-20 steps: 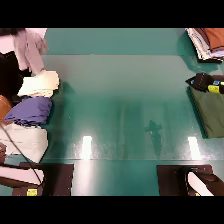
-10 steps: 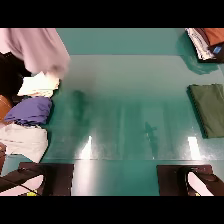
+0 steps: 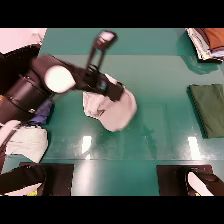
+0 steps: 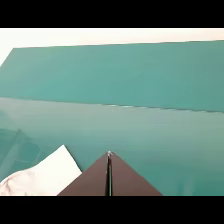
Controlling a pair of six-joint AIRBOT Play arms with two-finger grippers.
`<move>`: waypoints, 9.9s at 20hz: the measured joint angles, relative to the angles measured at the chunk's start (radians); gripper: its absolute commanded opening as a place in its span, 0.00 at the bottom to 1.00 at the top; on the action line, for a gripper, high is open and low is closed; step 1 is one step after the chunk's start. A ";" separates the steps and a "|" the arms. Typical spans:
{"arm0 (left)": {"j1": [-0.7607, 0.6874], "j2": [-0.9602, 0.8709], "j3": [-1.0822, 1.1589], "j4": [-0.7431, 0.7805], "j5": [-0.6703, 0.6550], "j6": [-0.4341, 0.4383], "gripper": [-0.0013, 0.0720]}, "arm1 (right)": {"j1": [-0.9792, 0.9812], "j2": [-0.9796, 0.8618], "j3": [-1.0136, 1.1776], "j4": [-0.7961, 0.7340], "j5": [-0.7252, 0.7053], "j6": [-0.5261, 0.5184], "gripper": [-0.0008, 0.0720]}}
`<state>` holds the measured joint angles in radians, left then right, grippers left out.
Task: Fold the shirts.
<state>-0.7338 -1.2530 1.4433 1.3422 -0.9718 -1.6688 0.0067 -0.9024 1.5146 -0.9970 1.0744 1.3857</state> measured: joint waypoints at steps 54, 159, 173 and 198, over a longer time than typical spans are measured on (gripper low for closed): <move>0.586 -0.259 -0.062 -0.286 0.101 0.315 0.05 | 0.476 -0.566 -0.655 0.441 -0.193 -0.079 0.03; 0.739 0.376 -0.467 -0.260 -0.145 0.203 0.05 | -0.093 -0.268 -0.531 0.078 0.127 -0.051 0.03; 0.741 0.550 0.573 -0.179 -0.164 0.135 0.05 | -0.399 0.209 0.269 0.083 0.204 -0.045 0.03; 0.741 -0.241 0.043 -0.180 0.003 0.210 0.05 | -0.011 -0.791 0.252 -0.317 0.377 0.176 0.03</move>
<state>0.0071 -1.4940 1.4860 1.1625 -0.9684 -1.4586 -0.0044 -1.6932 1.7668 -1.3140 1.4517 1.5620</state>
